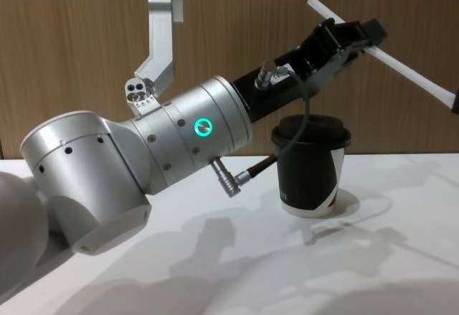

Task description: Pick up the straw with one hand, pass it to the other hand, and insert it into the cup.

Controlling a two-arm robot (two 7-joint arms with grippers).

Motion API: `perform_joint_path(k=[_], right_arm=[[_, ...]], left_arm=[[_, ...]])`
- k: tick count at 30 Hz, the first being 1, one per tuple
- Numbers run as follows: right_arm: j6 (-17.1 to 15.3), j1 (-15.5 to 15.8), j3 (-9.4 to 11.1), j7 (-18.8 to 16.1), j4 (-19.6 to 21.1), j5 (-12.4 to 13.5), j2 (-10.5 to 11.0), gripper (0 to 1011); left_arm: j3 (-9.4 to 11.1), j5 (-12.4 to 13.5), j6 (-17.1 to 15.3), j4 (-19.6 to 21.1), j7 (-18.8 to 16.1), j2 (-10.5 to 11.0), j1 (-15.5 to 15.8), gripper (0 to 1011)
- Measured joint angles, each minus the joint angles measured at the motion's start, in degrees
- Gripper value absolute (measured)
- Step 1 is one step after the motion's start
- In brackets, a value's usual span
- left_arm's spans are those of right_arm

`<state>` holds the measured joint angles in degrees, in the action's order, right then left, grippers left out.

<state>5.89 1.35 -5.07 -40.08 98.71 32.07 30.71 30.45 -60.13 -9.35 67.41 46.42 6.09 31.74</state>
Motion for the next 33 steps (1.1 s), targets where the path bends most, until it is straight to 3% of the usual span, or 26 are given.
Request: perform_joint_path(k=[9, 13, 19, 22, 33], right_arm=[[0.0, 0.0, 0.0, 0.0, 0.0, 0.0, 0.0, 22], [0.0, 0.0, 0.0, 0.0, 0.0, 0.0, 0.0, 80], [0.0, 0.0, 0.0, 0.0, 0.0, 0.0, 0.0, 301], [0.0, 0.0, 0.0, 0.0, 0.0, 0.0, 0.0, 363], [0.0, 0.0, 0.0, 0.0, 0.0, 0.0, 0.0, 722]], left_arm=[[0.0, 0.0, 0.0, 0.0, 0.1, 0.0, 0.0, 15], [0.0, 0.0, 0.0, 0.0, 0.1, 0.0, 0.0, 15], [0.1, 0.0, 0.2, -0.1, 0.0, 0.0, 0.1, 15], [0.3, 0.4, 0.7, -0.4, -0.2, -0.2, 0.4, 16], [2.3, 6.0, 5.6, -1.0, -4.0, -0.3, 2.4, 16]])
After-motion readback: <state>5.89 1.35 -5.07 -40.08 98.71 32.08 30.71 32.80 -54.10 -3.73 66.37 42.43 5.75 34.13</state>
